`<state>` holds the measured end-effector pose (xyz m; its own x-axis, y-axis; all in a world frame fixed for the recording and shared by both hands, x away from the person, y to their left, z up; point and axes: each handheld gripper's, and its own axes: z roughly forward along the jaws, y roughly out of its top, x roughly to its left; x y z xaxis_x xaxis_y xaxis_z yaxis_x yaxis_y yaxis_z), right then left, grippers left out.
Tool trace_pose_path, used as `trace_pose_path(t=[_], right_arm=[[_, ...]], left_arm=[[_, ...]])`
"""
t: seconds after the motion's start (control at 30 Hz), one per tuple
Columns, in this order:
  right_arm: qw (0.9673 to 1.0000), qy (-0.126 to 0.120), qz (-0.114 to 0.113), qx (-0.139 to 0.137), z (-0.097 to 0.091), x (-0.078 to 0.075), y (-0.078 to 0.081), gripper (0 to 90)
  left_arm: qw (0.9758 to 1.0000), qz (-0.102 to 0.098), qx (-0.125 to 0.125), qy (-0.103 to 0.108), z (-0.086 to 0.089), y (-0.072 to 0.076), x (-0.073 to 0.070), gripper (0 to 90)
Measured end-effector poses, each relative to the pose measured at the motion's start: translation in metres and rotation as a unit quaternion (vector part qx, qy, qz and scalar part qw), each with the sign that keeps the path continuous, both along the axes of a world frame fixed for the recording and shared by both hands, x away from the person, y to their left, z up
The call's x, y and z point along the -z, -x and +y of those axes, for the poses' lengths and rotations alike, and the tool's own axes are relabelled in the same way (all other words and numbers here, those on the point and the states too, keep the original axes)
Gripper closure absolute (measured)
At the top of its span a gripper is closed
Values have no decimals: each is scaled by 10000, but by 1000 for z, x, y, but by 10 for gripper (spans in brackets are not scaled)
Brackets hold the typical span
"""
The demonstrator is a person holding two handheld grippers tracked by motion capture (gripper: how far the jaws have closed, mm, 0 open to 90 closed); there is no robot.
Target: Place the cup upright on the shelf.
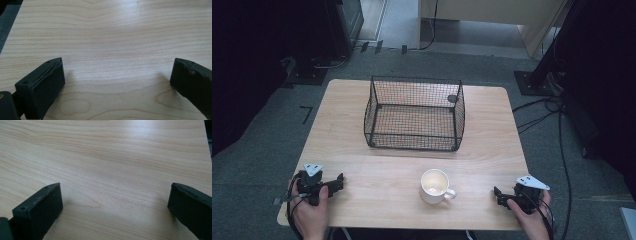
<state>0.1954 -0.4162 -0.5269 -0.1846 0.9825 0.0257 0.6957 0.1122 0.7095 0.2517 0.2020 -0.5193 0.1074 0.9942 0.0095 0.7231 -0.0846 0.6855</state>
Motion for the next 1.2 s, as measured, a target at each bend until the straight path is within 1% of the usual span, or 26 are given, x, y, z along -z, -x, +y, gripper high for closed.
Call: trace_pose_path(t=[0.1, 0.23, 0.3, 0.33, 0.37, 0.47, 0.5, 0.53, 0.63, 0.7, 0.73, 0.77, 0.87, 0.93, 0.97, 1.03, 1.2], right_arm=[[10000, 0, 2, 50, 1, 0, 1, 0], [10000, -25, 45, 44, 3, -2, 1, 0], [9999, -139, 13, -33, 6, -4, 3, 0], [9997, -237, -27, -95, 10, -9, 4, 0], [9997, -237, -27, -95, 10, -9, 4, 0], [9990, -312, -182, -270, 17, -15, 8, 10], [9982, -410, -291, -328, 22, -19, 10, 46], [9982, -410, -291, -328, 22, -19, 10, 46], [9970, -489, -439, -407, 30, -25, 13, 56], [9964, -469, -563, -435, 36, -27, 16, 54], [9962, -433, -592, -473, 39, -28, 16, 54], [9960, -467, -580, -489, 41, -29, 17, 54], [9946, -620, -520, -649, 49, -33, 19, 50], [9938, -631, -503, -765, 55, -36, 20, 16], [9921, -722, -500, -901, 61, -39, 22, 0], [9916, -731, -503, -942, 63, -40, 22, 0], [9870, -825, -519, -1275, 80, -43, 25, 0]], left_arm=[[10000, 2, 2, -2, 0, 0, 0, 0], [10000, -4, -4, 5, 0, 0, 0, 0], [10000, -4, -4, 5, 0, 0, 0, 0], [10000, -4, -3, 4, 0, 0, 0, 0], [10000, -5, -4, 5, 0, 0, 0, 0], [10000, 0, 1, -1, 0, 0, 0, 0], [10000, -1, 1, 2, 0, 0, 0, 0], [10000, 4, 5, -4, 0, 0, 0, 0], [10000, -5, -4, 5, 0, 0, 0, 0], [10000, -4, -3, 4, 0, 0, 0, 0], [10000, -5, -4, 5, 0, 0, 0, 0], [10000, -5, -5, 5, 0, 0, 0, 0], [10000, 0, 0, 0, 0, 0, 0, 0], [10000, 0, -1, 0, 0, 0, 0, 0], [10000, 4, 3, -3, 0, 0, 0, 0], [10000, 0, 0, 2, 0, 0, 0, 0], [10000, -1, 0, 2, 0, 0, 0, 0]])
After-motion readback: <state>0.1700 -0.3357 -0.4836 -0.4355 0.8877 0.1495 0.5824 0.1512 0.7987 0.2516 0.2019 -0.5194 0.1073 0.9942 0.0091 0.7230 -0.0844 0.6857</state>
